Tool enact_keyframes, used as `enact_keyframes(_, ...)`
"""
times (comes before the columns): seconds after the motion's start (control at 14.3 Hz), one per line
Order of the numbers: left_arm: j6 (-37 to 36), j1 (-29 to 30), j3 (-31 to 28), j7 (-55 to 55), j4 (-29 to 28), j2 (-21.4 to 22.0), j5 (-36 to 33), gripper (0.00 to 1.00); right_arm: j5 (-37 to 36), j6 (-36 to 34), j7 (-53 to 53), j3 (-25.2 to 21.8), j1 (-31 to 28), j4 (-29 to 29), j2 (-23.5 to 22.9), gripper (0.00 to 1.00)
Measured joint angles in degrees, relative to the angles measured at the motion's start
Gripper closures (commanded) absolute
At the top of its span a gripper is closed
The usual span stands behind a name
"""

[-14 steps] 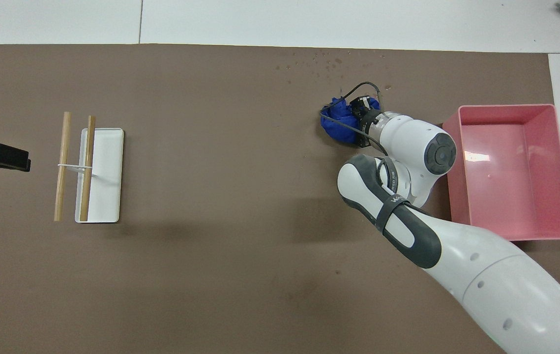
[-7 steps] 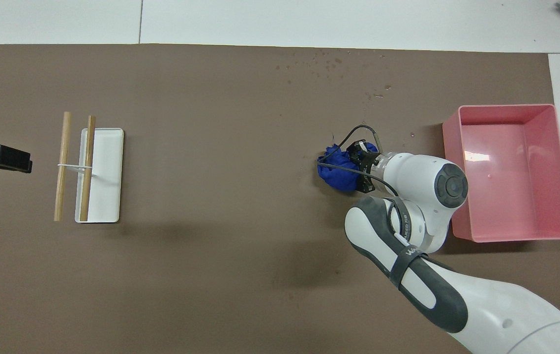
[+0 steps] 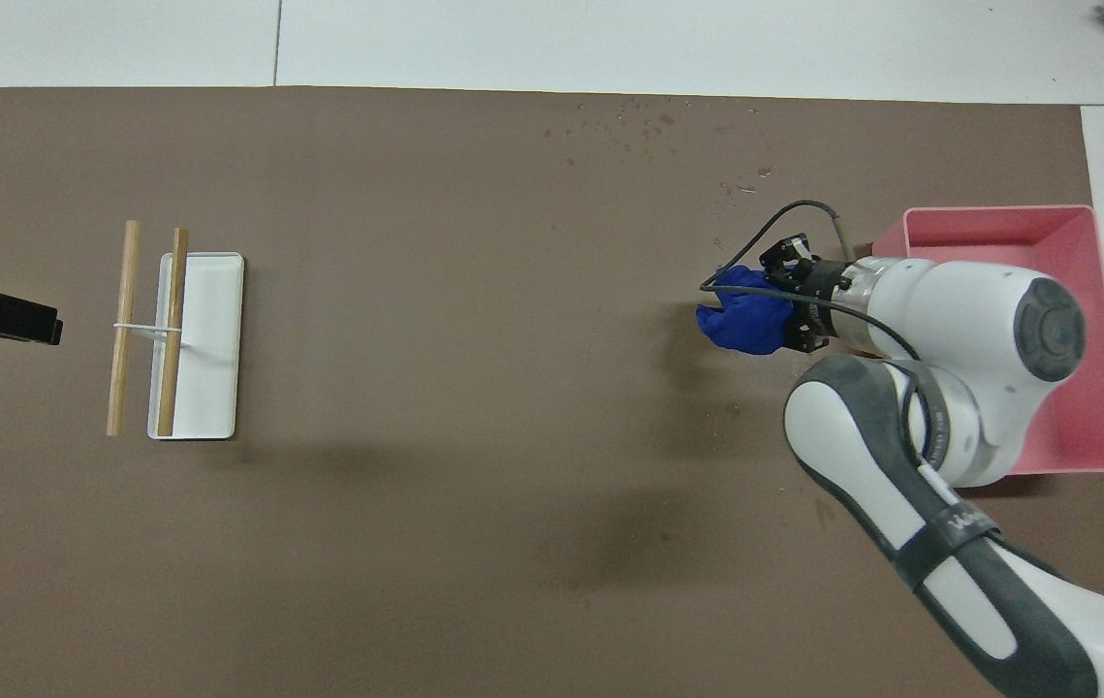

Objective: Wipe water with towel using both arms
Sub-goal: 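Carry the blue cloth with the right gripper over the pink box, then lower the cloth into the pink box and open the right gripper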

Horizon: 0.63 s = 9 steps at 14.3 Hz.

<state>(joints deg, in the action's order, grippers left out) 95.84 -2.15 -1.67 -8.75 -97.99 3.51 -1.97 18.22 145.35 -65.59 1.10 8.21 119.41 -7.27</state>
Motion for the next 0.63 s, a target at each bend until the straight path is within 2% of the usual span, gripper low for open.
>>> enact_keyframes(0.14, 0.0, -0.21, 0.01, -0.05, 0.0, 0.38, 1.04, 0.0, -4.88, -10.29, 2.28, -0.06, -4.27, -4.24, 3.28, 1.0)
enact_keyframes(0.28, 0.0, -0.47, 0.01, -0.06, 0.0, 0.48, 1.18, 0.0, -6.07, -17.92, 10.7, -0.13, -9.14, -5.46, 6.92, 1.0)
enact_keyframes(0.42, -0.01, -0.54, 0.03, -0.06, -0.01, 0.48, 1.22, 0.0, -6.14, -21.46, 20.83, -0.19, -14.51, -4.88, 8.32, 1.0)
enact_keyframes(0.63, -0.01, -0.62, 0.13, -0.06, -0.01, 0.48, 1.24, 0.0, -6.21, -21.82, 35.81, -0.28, -21.92, -1.74, 7.46, 1.0)
